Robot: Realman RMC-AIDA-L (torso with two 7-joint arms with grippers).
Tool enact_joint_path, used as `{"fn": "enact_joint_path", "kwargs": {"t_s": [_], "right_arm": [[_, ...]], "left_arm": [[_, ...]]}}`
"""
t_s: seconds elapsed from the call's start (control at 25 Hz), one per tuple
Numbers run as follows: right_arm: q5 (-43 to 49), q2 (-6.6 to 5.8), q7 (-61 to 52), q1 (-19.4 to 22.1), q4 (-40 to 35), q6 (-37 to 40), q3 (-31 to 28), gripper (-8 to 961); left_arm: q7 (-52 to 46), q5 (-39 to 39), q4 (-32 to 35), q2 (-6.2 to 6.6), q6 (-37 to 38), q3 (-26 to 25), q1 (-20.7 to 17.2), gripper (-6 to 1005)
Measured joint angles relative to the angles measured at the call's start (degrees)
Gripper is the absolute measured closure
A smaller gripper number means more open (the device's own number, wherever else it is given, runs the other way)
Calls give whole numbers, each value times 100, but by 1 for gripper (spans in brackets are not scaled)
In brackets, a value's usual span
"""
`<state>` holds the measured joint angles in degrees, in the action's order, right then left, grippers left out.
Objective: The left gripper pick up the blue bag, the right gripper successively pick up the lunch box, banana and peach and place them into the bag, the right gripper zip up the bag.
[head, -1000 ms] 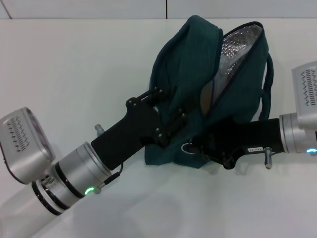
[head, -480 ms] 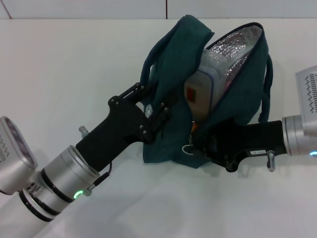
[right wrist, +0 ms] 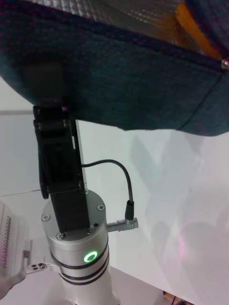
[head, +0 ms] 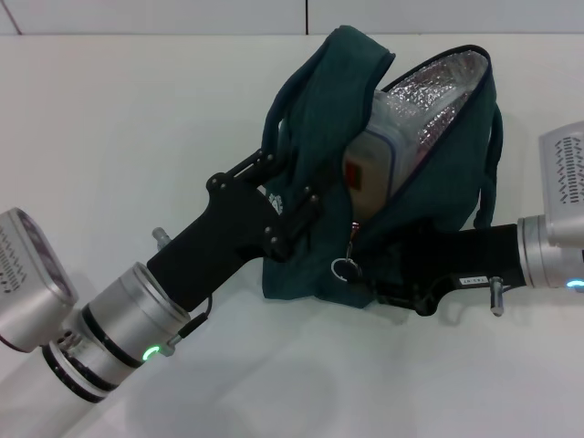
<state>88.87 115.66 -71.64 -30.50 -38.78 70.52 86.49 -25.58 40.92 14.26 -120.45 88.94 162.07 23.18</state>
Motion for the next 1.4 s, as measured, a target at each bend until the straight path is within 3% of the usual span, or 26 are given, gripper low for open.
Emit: {"fn": "enact_joint_path", "kwargs": {"t_s": [0.2, 0.32, 0.52, 0.96, 1.4], "right_arm": [[3, 14, -50, -35, 3, -10, 53, 743], [-14, 22, -65, -28, 3, -2, 53, 657], [7, 26, -62, -18, -9, 36, 173, 793], [-34, 20, -11, -52, -58, 58, 385, 947], [-73, 17, 86, 124, -358, 160, 206, 940]], "left_arm": [[6, -9, 15, -6, -6, 0, 14, 555], [8, -10, 18, -6, -8, 0, 18, 554], [9, -11, 26, -4, -9, 0, 20, 554], [10, -14, 25, -10, 21, 9, -29, 555], [114, 10, -32, 22, 324, -1, -255, 547]]}}
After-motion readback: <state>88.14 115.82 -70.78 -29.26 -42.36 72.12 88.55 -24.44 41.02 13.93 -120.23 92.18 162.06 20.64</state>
